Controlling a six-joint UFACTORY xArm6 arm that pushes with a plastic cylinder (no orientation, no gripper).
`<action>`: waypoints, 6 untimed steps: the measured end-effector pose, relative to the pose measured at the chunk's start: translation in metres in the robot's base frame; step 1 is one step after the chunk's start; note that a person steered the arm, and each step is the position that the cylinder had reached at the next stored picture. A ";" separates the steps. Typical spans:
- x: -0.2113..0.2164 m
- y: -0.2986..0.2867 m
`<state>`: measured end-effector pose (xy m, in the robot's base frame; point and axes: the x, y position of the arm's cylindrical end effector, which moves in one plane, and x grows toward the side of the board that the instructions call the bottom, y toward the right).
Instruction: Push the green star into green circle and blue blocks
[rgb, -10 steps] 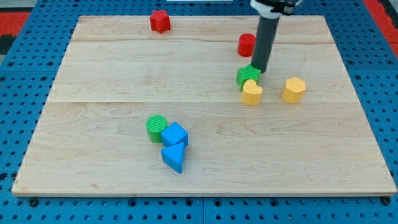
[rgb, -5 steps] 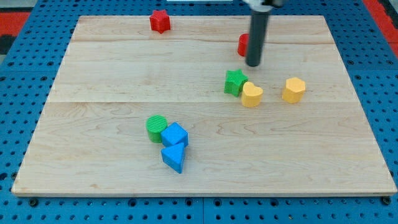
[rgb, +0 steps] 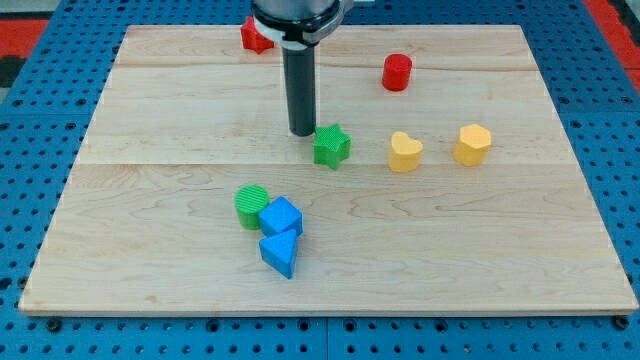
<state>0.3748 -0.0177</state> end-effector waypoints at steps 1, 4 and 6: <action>-0.011 0.036; 0.100 0.007; 0.105 -0.027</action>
